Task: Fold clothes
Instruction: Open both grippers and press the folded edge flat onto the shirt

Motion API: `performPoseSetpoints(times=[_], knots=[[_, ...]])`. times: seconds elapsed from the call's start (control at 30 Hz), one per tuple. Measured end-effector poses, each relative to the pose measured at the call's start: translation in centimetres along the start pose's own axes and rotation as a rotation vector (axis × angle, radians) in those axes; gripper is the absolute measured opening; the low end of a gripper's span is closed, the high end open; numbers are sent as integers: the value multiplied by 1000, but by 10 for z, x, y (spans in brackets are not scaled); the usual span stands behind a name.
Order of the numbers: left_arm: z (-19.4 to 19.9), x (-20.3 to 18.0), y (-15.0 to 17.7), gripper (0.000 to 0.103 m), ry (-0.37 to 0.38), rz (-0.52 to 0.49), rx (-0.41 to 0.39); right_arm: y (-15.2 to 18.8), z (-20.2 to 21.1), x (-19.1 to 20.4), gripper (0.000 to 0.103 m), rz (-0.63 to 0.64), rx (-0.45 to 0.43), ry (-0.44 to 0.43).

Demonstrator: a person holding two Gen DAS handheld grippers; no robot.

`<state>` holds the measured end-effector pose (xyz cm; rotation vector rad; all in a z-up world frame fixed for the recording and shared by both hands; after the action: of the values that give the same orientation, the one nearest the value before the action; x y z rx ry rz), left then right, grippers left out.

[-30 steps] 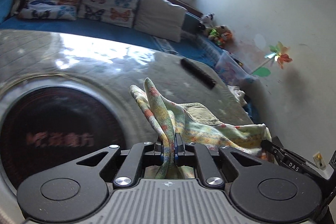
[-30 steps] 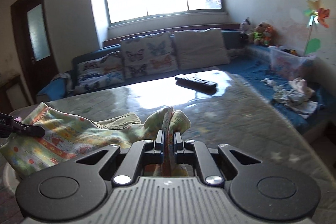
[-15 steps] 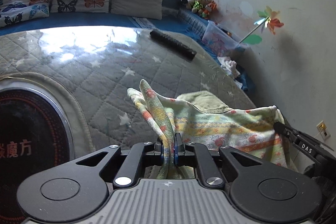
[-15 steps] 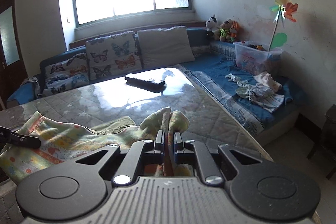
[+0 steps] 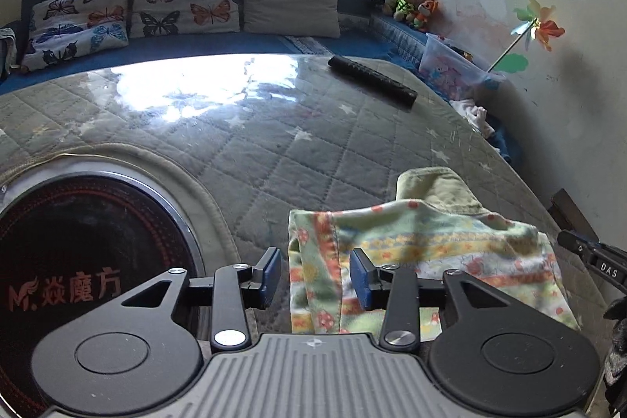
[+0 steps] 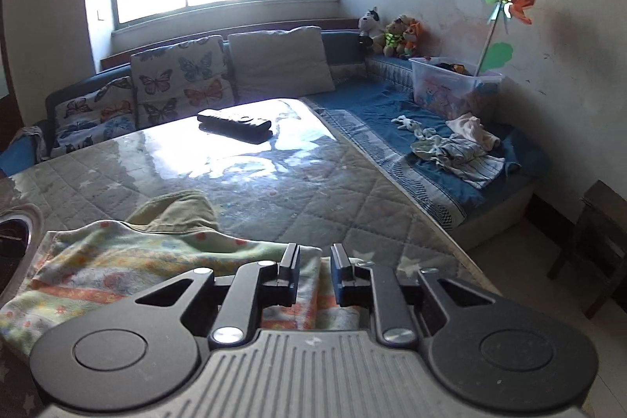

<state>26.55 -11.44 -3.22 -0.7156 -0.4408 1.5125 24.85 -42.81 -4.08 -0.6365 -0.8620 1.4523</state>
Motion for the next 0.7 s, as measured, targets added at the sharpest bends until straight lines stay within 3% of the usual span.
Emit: performPoseSetpoints(times=[0.4, 0.7], knots=[[-12, -40, -9, 40, 84, -76, 8, -2, -41, 62, 18, 37, 60, -187], [-42, -75, -15, 21, 153, -126, 38, -2, -66, 84, 18, 45, 85, -223]])
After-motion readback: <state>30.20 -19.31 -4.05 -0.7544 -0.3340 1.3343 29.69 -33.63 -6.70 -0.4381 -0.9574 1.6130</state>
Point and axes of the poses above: each gripper's, at about its wrist camera, not at the fingertips, and z roughly against the way its jaws point, x to its left, y to its underside, the point moved 9 cm from there along -z, roughly the way its jaws point, and after that the axes turned 6 degrees about -y, right-handed, at the moved point
